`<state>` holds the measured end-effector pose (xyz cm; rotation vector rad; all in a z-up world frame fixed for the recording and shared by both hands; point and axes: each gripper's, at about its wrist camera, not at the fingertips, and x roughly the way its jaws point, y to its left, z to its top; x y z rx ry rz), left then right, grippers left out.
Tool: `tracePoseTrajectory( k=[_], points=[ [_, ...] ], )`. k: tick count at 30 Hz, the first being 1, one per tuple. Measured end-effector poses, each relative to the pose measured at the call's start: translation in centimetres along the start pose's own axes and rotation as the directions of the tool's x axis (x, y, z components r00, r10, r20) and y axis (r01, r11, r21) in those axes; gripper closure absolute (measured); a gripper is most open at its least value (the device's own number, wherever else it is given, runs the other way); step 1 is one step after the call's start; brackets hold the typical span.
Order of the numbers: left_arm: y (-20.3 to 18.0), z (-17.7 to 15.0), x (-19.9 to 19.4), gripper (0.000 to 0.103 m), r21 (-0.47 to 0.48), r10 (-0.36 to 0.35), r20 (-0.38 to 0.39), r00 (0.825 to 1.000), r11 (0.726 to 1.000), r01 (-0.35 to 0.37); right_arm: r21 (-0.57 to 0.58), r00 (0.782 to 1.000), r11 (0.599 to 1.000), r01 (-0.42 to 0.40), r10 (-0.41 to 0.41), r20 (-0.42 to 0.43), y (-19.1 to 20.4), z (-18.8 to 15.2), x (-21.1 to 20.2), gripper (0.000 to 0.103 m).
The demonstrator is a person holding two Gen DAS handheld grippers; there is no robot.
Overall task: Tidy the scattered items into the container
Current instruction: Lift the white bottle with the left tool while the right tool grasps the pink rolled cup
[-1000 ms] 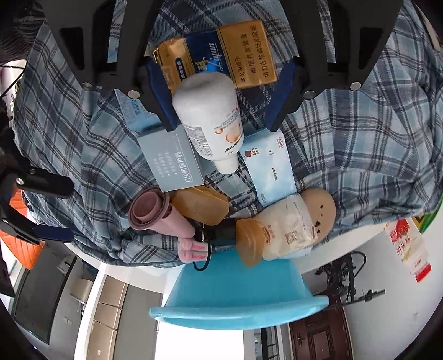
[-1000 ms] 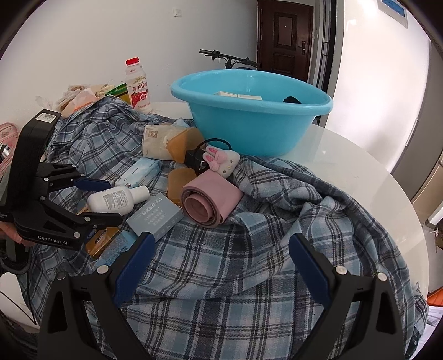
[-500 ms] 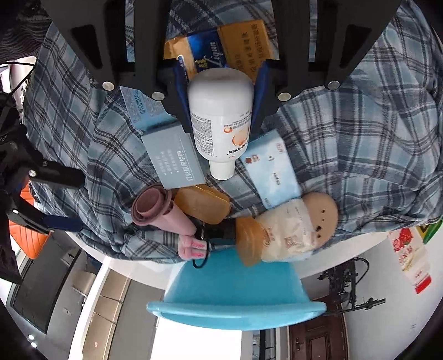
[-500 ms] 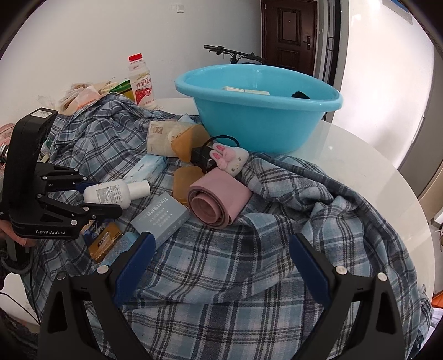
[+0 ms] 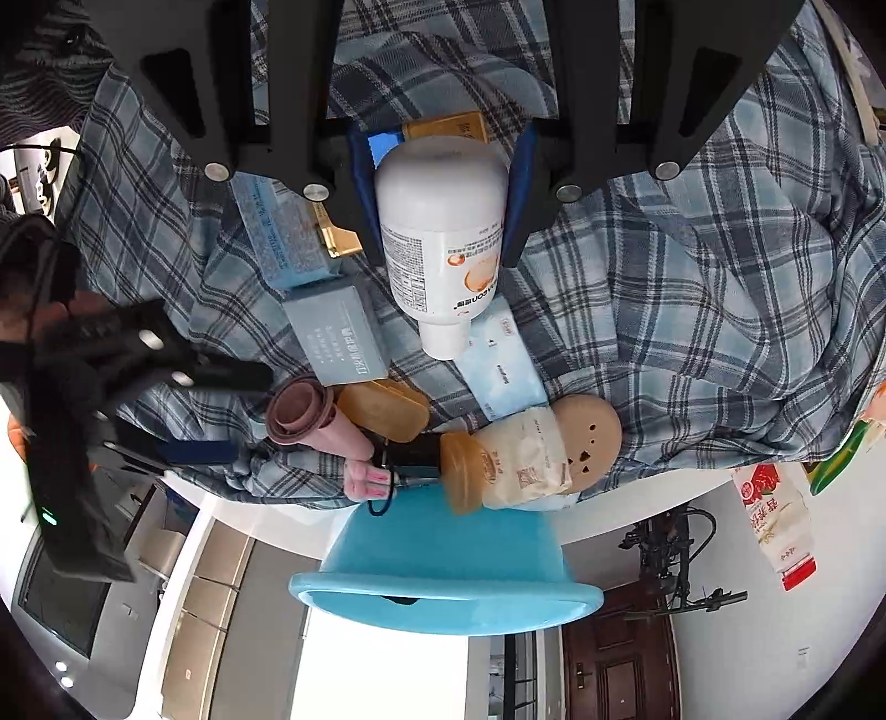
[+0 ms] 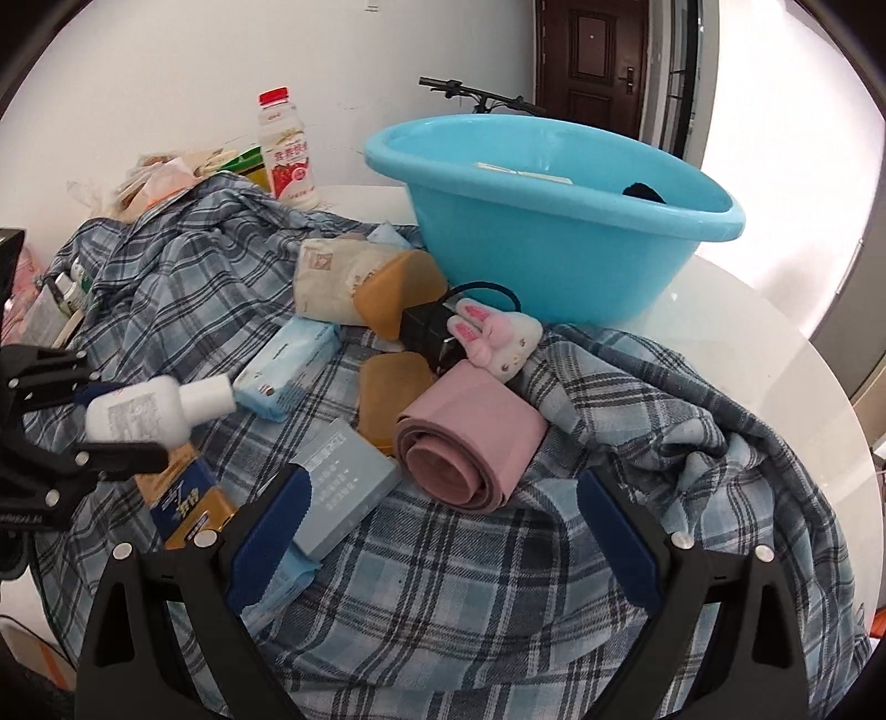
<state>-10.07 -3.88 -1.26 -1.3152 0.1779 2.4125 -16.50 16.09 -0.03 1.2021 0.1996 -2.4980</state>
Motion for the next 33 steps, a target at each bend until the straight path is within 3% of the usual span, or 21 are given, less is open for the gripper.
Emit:
tracePoseTrajectory(
  k=[2,7,13,15,17,18,20,22,26,33],
  points=[
    [0.0,-0.1,-0.1,0.061,-0.008,-0.01,0.008,1.0,1.0,0.01,-0.026,0.998,0.998,0.059,-0.058,0.016,0.3,0.3,0.4,0.006],
    [0.4,0.1,0.0,0.061,-0.022,-0.008,0.009,1.0,1.0,0.008,0.028,0.998,0.999,0.034,-0.033,-0.044,0.3,0.8,2.6,0.006],
    [0.3,-0.4,0.1,0.061,-0.003,0.001,-0.009,1.0,1.0,-0.001,0.013,0.992,0.993,0.117,-0.116,-0.058,0.6,1.0,4.6,0.007],
    [0.2,-0.6,0.0,0.061,0.002,0.001,-0.012,1.0,1.0,-0.001,0.047,0.993,0.993,0.104,-0.101,-0.054,0.1,1.0,4.9,0.007],
    [0.2,-0.7,-0.1,0.061,0.001,-0.003,-0.013,1.0,1.0,0.003,0.074,0.995,0.994,0.085,-0.081,-0.055,-0.3,0.9,5.0,0.014],
    [0.2,-0.7,-0.1,0.061,-0.001,-0.002,-0.013,1.0,1.0,0.002,0.087,0.998,0.995,0.051,-0.047,-0.041,-0.4,0.9,4.8,0.034],
    [0.2,-0.7,0.0,0.061,-0.006,0.0,-0.013,1.0,1.0,0.0,0.079,0.998,0.996,0.048,-0.044,-0.047,-0.3,0.9,4.3,0.039],
    [0.2,-0.7,0.0,0.061,-0.008,-0.002,-0.013,1.0,1.0,0.002,0.043,0.998,0.998,0.05,-0.049,-0.025,0.2,0.8,3.3,0.05],
    [-0.1,-0.6,0.1,0.061,0.004,-0.01,-0.013,1.0,1.0,0.011,0.037,0.999,0.999,-0.016,0.018,-0.048,0.2,-0.1,1.7,0.052],
    [-0.9,-0.2,0.3,0.061,0.027,-0.028,-0.016,0.999,0.999,0.028,0.031,0.997,0.998,-0.06,0.062,-0.054,-0.8,-2.2,-0.4,0.053]
  ],
)
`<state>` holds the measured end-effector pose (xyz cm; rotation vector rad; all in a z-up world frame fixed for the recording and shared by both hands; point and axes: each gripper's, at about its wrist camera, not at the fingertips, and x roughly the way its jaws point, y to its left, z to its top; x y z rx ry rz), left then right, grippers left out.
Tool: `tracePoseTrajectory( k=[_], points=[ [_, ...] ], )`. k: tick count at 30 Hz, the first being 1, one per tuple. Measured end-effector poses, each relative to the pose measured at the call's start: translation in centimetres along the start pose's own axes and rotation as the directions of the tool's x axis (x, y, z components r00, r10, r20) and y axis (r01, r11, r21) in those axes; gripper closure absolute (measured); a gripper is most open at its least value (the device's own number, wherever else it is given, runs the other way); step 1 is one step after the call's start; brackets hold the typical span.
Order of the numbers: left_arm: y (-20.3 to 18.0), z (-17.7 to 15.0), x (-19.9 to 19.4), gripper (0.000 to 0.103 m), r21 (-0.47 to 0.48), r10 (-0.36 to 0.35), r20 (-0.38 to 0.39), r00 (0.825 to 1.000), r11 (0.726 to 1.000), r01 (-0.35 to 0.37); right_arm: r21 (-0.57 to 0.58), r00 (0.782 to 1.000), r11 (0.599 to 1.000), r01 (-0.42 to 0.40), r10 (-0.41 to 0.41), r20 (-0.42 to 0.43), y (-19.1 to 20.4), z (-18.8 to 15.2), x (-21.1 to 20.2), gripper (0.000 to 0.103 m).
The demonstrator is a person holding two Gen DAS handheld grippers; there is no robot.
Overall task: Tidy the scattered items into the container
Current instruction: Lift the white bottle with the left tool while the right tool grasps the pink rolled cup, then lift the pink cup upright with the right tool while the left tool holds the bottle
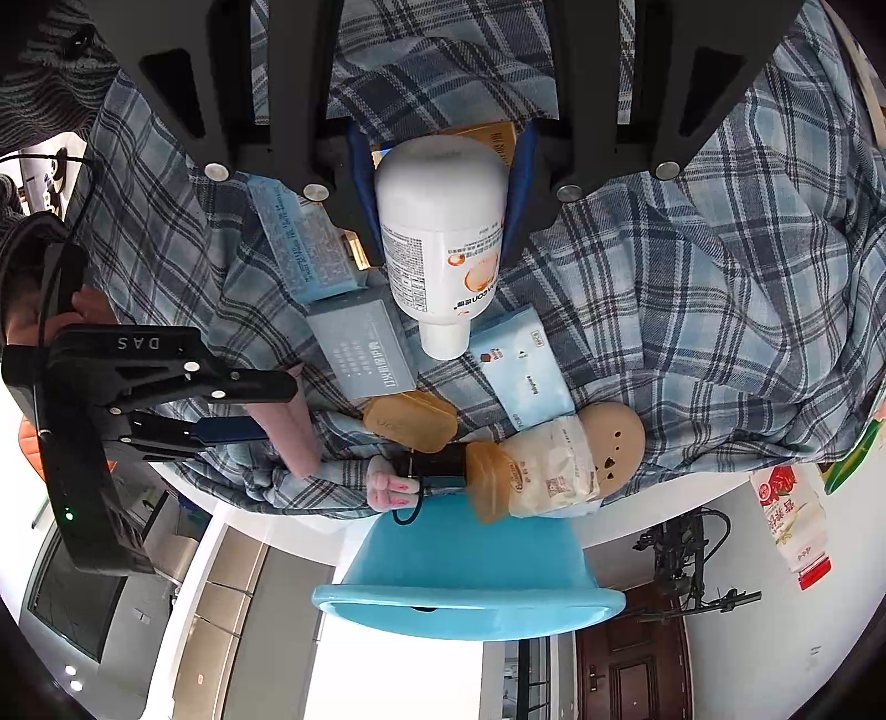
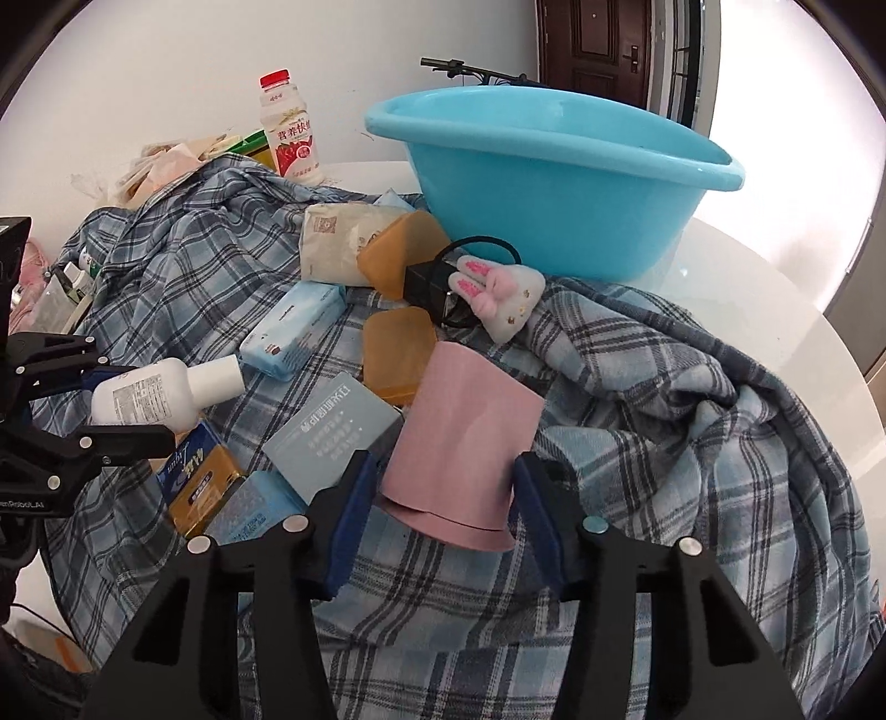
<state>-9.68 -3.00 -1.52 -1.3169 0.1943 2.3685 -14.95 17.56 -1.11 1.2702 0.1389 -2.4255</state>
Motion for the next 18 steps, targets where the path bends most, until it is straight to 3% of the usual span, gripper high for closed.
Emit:
tracePoseTrajectory(
  k=[8,18],
  points=[
    [-0.5,0.3,0.2,0.061,0.014,-0.004,-0.007,1.0,1.0,0.004,0.069,0.995,0.995,0.078,-0.074,-0.062,-1.3,-0.3,1.8,0.044],
    [-0.3,0.4,0.4,0.061,0.014,0.005,-0.02,1.0,1.0,-0.005,0.09,0.997,0.996,0.009,-0.002,-0.073,-1.6,-1.1,2.6,0.044]
  ],
)
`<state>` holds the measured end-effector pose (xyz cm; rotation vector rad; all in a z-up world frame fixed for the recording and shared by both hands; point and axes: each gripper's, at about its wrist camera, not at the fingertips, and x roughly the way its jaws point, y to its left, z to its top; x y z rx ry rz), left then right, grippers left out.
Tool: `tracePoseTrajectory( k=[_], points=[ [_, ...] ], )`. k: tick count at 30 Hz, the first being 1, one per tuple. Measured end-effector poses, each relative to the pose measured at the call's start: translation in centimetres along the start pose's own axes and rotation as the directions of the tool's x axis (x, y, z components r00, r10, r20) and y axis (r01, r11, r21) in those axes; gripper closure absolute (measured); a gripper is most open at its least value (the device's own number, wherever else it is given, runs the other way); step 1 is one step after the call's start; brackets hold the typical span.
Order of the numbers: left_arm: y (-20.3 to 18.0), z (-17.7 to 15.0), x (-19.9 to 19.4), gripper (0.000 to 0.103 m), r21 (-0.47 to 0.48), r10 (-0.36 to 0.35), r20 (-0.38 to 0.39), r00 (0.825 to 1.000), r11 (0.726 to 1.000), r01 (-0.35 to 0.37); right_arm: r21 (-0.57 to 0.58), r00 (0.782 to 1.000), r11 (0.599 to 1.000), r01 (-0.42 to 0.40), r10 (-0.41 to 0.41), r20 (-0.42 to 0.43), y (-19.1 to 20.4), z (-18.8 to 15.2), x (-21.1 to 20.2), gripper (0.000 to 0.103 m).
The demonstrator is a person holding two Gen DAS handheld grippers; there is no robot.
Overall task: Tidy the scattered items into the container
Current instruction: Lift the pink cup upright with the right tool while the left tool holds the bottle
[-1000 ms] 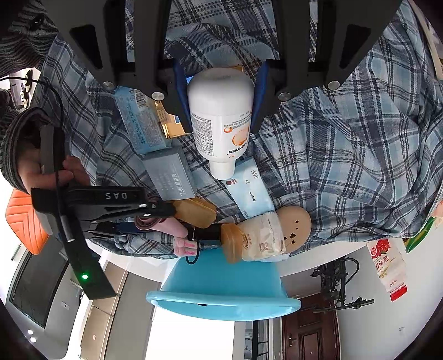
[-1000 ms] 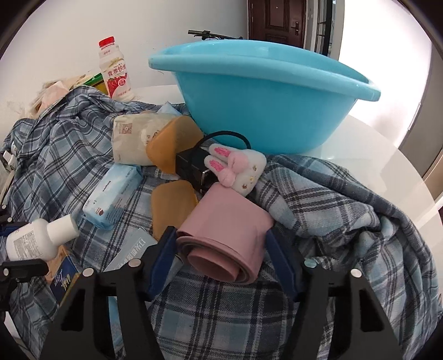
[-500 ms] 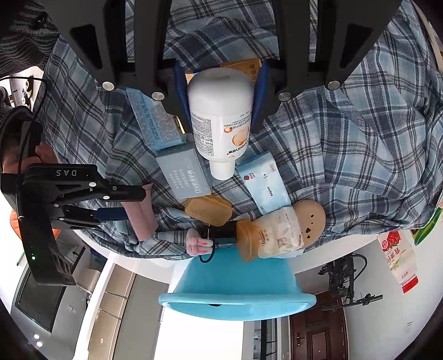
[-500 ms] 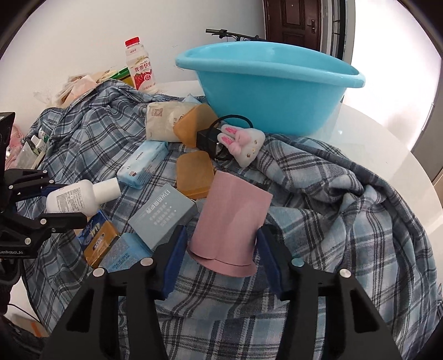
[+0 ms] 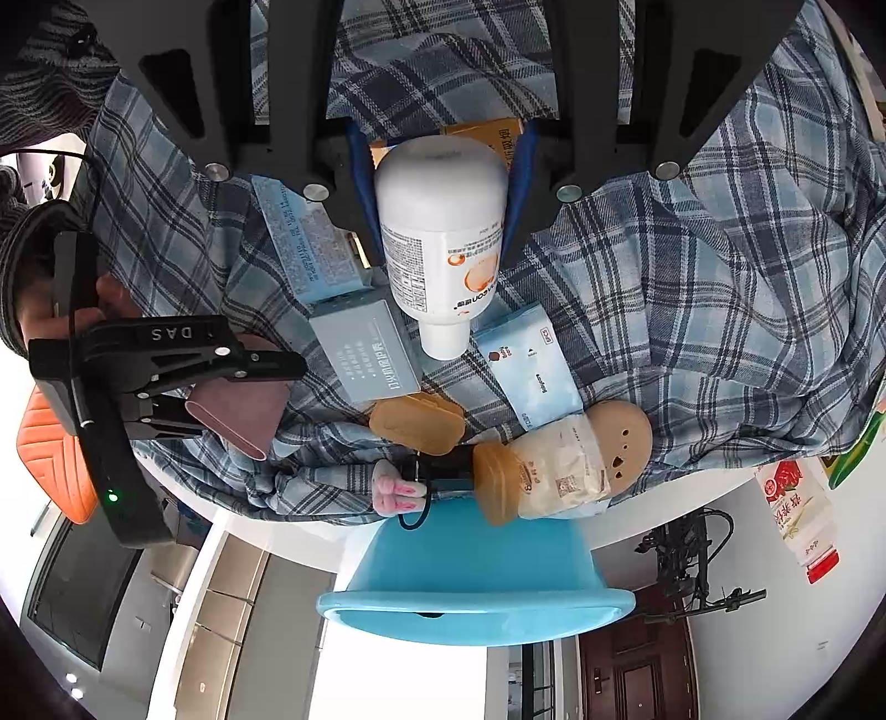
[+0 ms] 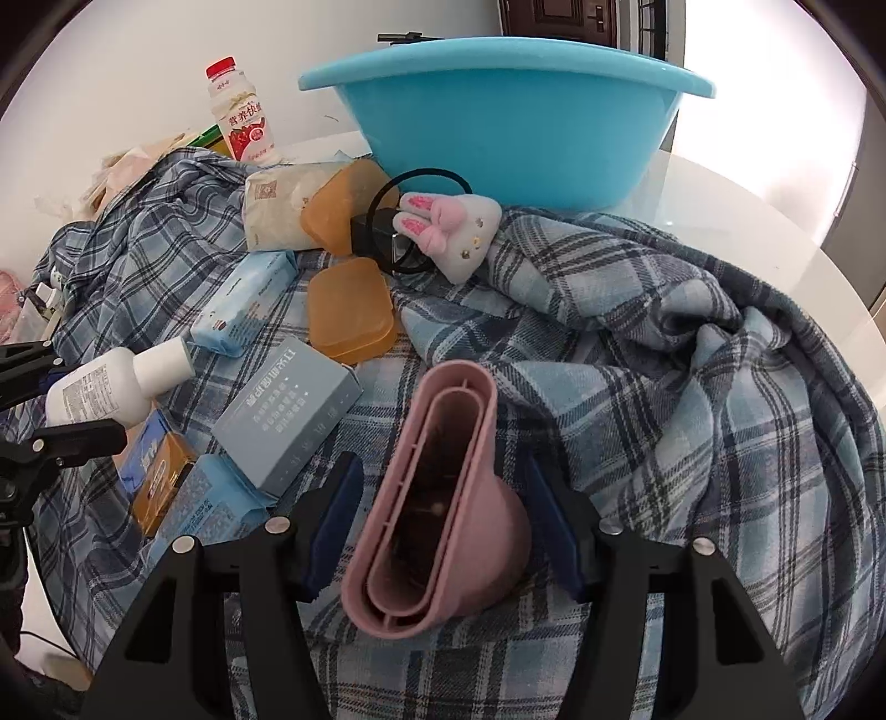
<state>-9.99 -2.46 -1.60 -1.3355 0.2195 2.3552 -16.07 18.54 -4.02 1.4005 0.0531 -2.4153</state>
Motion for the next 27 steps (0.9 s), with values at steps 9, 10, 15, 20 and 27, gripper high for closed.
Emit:
tracePoseTrajectory(
  k=[9,10,15,20,27],
  points=[
    [-1.2,0.6,0.1,0.061,0.028,-0.015,0.007,1.0,1.0,0.015,-0.057,0.999,0.998,0.037,-0.036,0.021,0.5,-0.7,-0.5,0.053],
    [-1.3,0.6,-0.1,0.061,0.031,-0.015,0.01,1.0,0.999,0.015,-0.06,0.999,0.997,0.043,-0.041,0.03,0.6,-0.7,-0.7,0.054],
    [-1.4,0.8,-0.6,0.061,0.032,-0.005,0.019,1.0,0.999,0.005,-0.05,1.0,0.999,0.0,0.001,0.012,0.5,-1.1,-1.5,0.054],
    [-1.3,1.1,-0.7,0.061,0.03,0.0,0.022,1.0,1.0,0.0,-0.051,0.999,0.999,-0.004,0.006,0.038,0.6,-1.2,-3.3,0.056],
    [-2.3,1.4,-1.2,0.061,0.057,-0.006,0.033,0.999,0.998,0.004,-0.058,0.999,0.998,-0.004,0.007,0.051,0.8,-1.8,-4.8,0.059]
  ],
)
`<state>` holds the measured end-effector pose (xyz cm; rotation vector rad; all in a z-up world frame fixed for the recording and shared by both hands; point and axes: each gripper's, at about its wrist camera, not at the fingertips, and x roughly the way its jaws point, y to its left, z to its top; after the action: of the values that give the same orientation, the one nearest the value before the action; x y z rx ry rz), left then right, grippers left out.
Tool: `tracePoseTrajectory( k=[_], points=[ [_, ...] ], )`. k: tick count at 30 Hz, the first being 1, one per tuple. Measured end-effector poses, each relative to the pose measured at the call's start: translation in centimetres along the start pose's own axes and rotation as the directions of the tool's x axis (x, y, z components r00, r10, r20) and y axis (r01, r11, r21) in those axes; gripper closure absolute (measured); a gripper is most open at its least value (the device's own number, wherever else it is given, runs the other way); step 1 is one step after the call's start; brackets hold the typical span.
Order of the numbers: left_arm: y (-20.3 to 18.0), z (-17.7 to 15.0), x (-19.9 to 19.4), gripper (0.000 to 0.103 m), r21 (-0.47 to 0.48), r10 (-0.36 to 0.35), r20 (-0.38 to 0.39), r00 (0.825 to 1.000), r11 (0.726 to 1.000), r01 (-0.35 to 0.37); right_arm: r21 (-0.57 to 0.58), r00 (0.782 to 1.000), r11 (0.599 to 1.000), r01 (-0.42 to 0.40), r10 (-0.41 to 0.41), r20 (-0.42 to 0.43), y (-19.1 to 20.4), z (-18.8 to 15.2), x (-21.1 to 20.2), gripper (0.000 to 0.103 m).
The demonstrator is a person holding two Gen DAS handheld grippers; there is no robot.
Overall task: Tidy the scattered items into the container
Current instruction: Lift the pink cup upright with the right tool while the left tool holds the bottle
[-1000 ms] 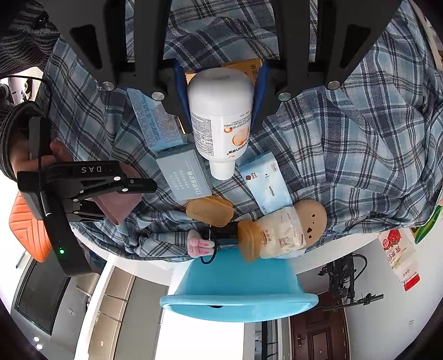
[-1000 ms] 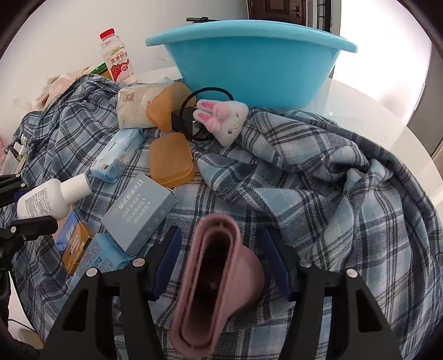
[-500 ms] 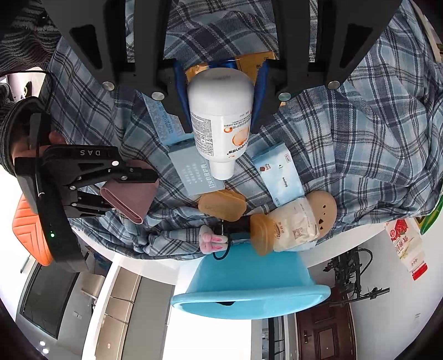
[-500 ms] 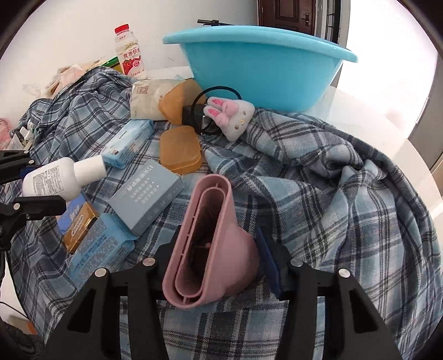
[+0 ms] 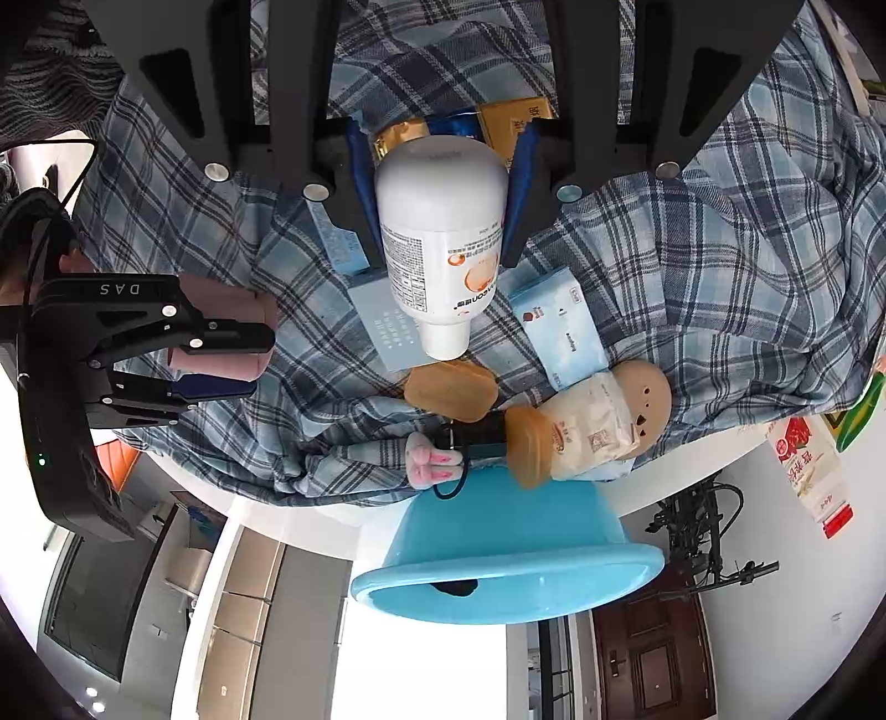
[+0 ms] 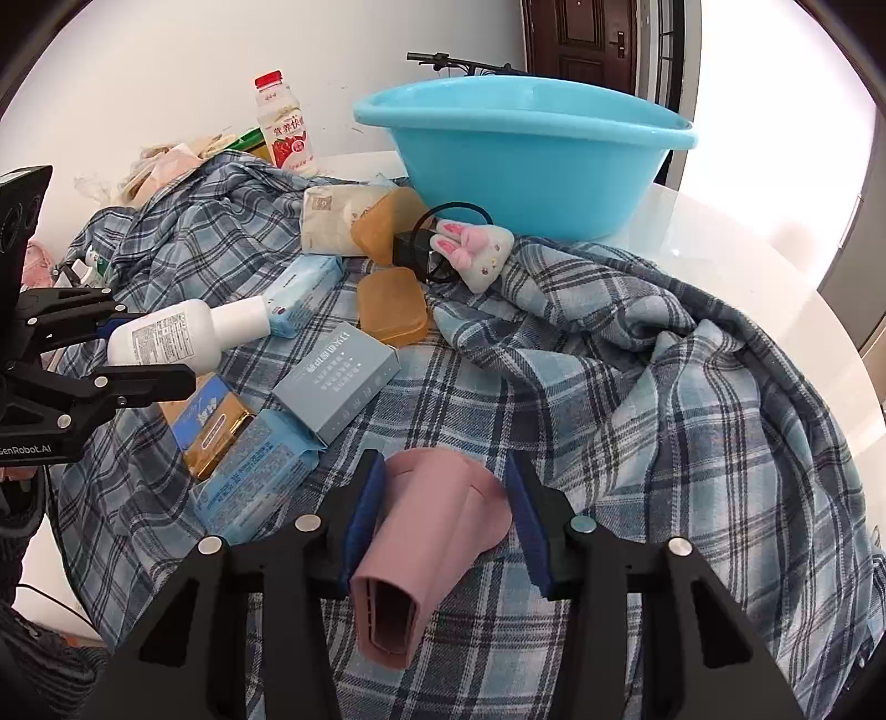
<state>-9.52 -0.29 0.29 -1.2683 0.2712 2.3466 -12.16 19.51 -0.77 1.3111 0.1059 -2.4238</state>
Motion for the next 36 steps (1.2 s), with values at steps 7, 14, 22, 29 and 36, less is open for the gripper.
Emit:
tracePoseTrajectory(
  k=[7,14,22,29,36],
  points=[
    [-0.5,0.0,-0.4,0.061,0.012,-0.002,0.005,1.0,1.0,0.002,-0.018,1.0,1.0,-0.017,0.017,0.008,0.2,-1.1,-1.4,0.061],
    [-0.9,0.1,-0.1,0.061,0.024,-0.012,-0.003,1.0,1.0,0.012,-0.045,0.997,0.997,0.055,-0.057,-0.049,0.8,-3.7,0.0,0.05],
    [-1.1,0.2,0.2,0.061,0.032,-0.014,-0.009,1.0,0.999,0.014,-0.029,0.998,0.998,0.064,-0.065,-0.021,0.5,-3.8,0.1,0.051],
    [-1.3,0.3,0.2,0.061,0.038,-0.025,-0.003,1.0,0.999,0.025,-0.063,0.993,0.998,0.022,-0.015,0.121,1.1,-3.2,-3.3,0.052],
    [-1.6,0.8,-0.6,0.061,0.055,-0.026,0.023,0.999,0.998,0.025,-0.064,0.982,0.997,0.03,-0.018,0.189,1.0,-2.0,-4.8,0.052]
  ],
)
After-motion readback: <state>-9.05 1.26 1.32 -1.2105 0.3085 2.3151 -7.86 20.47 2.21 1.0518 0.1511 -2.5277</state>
